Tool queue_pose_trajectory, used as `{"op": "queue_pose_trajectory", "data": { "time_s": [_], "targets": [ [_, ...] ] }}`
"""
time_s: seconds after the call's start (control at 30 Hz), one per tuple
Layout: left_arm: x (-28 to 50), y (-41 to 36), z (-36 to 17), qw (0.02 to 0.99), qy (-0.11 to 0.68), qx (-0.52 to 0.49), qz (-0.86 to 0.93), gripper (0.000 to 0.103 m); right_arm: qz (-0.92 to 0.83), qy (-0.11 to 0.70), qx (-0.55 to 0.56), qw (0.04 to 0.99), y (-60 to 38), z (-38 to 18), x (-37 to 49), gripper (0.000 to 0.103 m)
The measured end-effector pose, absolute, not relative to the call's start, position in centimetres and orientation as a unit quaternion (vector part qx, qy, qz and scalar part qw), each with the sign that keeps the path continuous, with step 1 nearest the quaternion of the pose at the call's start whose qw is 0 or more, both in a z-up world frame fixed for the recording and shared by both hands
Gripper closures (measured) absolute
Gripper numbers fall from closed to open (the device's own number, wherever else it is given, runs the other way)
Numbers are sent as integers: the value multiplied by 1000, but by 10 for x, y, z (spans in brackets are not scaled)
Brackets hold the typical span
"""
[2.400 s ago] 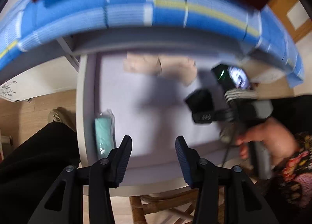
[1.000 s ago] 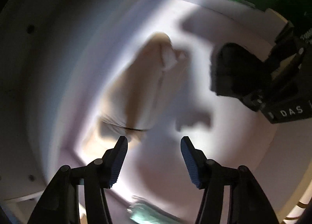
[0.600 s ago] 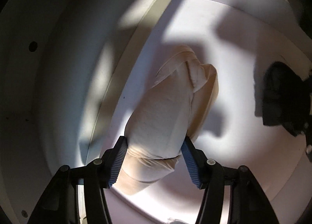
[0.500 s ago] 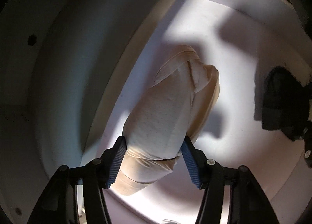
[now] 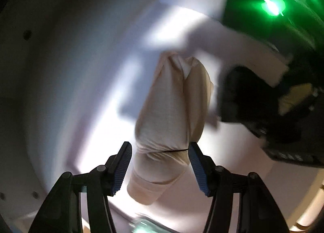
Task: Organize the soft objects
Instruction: 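Close the left tool on the beige rolled garment, then lift the beige rolled garment out of the drawer with the left tool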
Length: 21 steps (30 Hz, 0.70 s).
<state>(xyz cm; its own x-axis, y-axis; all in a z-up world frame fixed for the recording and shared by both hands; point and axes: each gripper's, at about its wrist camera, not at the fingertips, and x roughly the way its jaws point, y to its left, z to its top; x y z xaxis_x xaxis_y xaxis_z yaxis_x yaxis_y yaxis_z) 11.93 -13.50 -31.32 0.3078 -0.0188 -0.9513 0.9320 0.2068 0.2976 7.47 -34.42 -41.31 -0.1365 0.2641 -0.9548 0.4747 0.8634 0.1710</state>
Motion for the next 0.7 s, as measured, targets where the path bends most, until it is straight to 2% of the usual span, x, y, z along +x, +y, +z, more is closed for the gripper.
{"op": "queue_pose_trajectory", "data": {
  "time_s": [0.07,0.3,0.37,0.4,0.5,0.7],
  "targets": [
    [128,-136,-316,630,440,518,-376,40,-88,749,248,608,-347,-412,75,61],
    [153,-137,-351,614,496,521,-324,39,-94,750,250,605,-356,-408,74,61],
    [157,-135,-348,616,519,489,-335,43,-95,750,252,604,-359,-407,74,61],
    [161,-132,-347,616,535,469,-337,48,-95,750,252,604,-360,-406,76,61],
    [163,-122,-344,607,562,448,-339,52,-98,750,253,604,-364,-404,76,61],
    [138,-80,-331,597,601,398,-352,51,-105,749,262,599,-373,-400,72,61]
  ]
}}
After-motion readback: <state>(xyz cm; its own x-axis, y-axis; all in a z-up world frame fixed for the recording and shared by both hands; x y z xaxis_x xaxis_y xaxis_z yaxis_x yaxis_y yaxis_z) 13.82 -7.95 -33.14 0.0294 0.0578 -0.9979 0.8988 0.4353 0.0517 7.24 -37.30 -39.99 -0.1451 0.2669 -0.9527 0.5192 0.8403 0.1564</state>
